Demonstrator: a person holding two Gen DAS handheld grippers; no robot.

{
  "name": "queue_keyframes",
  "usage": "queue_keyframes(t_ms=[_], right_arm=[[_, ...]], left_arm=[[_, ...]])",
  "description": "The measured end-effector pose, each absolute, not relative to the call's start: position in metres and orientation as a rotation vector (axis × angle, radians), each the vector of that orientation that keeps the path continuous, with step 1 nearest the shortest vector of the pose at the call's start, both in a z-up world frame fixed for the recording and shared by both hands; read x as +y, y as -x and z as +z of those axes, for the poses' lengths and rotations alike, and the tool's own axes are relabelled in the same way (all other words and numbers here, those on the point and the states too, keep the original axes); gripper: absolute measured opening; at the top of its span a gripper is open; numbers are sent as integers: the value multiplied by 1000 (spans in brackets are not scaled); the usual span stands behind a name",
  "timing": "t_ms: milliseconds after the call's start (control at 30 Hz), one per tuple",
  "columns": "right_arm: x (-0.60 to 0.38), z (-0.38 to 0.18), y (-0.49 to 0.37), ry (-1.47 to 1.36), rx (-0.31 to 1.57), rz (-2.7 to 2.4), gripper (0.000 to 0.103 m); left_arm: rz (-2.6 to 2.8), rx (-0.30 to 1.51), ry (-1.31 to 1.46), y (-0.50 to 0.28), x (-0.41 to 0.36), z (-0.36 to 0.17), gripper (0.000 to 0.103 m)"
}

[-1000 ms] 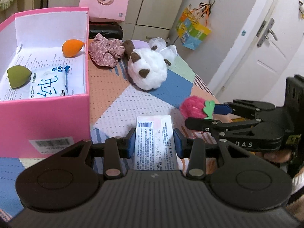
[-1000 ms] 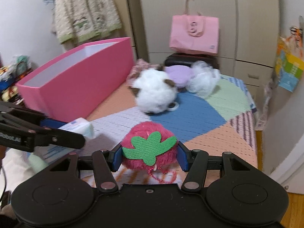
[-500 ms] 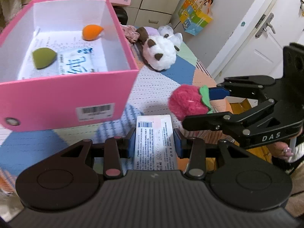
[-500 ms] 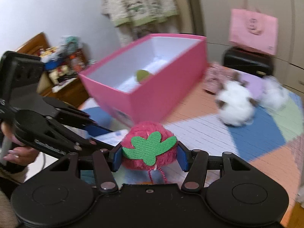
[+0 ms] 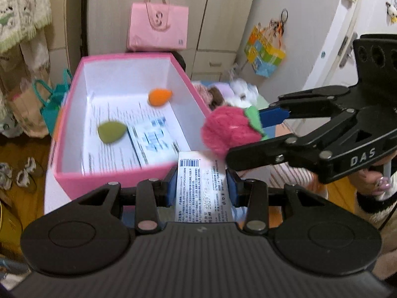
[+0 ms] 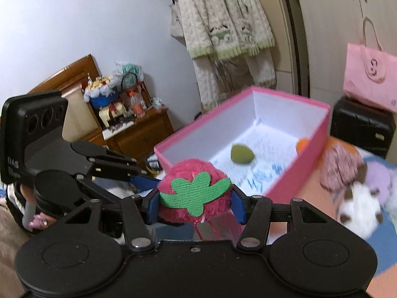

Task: Organize soft objects
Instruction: 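Carry the tissue pack and strawberry pouch over the pink box with both tools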

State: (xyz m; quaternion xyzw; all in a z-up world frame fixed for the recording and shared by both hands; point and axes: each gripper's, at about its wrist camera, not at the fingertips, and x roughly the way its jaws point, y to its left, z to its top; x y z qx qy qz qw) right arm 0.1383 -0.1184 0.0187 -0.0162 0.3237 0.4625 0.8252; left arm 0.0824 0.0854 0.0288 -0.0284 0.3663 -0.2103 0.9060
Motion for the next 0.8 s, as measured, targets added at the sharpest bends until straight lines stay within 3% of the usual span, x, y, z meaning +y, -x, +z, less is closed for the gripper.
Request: queue_keyframes(t_ms=[267, 800], right_arm=[[-94, 33, -181, 36, 642, 918, 61], [-80, 3, -294, 32, 762, 757, 62]], left_arm=[[-403, 691, 4, -128, 97, 41, 39], [-269, 845, -103, -269, 102, 13, 39]])
